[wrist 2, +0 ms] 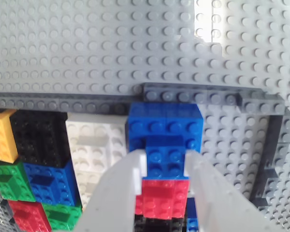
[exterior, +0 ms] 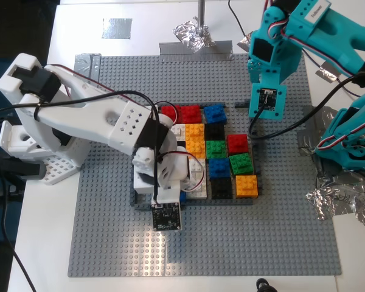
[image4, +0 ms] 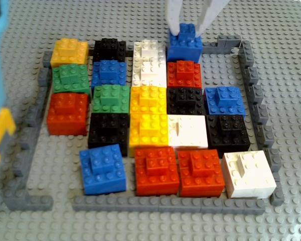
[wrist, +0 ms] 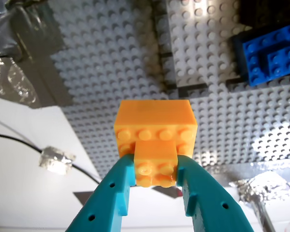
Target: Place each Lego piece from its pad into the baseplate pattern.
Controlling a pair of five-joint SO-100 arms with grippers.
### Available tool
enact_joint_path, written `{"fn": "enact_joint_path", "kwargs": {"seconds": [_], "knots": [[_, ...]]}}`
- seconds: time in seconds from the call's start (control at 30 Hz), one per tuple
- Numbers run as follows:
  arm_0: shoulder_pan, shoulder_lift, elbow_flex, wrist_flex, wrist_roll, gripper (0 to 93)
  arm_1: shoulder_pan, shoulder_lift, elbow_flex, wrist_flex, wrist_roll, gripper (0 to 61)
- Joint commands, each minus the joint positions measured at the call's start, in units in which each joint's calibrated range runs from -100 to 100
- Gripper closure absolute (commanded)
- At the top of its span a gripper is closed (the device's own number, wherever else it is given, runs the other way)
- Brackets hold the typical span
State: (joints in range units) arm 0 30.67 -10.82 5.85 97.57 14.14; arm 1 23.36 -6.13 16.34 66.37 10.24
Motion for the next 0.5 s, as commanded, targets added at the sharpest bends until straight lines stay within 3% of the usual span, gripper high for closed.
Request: {"fn": "enact_joint_path", "kwargs": {"seconds": [0.0, 0.47], "knots": [[-1.1, 1.3, 0.1, -1.2, -0.2, 90.8, -1.6, 0.1, -0.2, -1.7, -0.6, 61.2], [-4.7, 9.7, -4.1, -5.0, -0.9, 90.8, -5.1, 1.4, 0.1, -1.0, -1.9, 61.2]]}}
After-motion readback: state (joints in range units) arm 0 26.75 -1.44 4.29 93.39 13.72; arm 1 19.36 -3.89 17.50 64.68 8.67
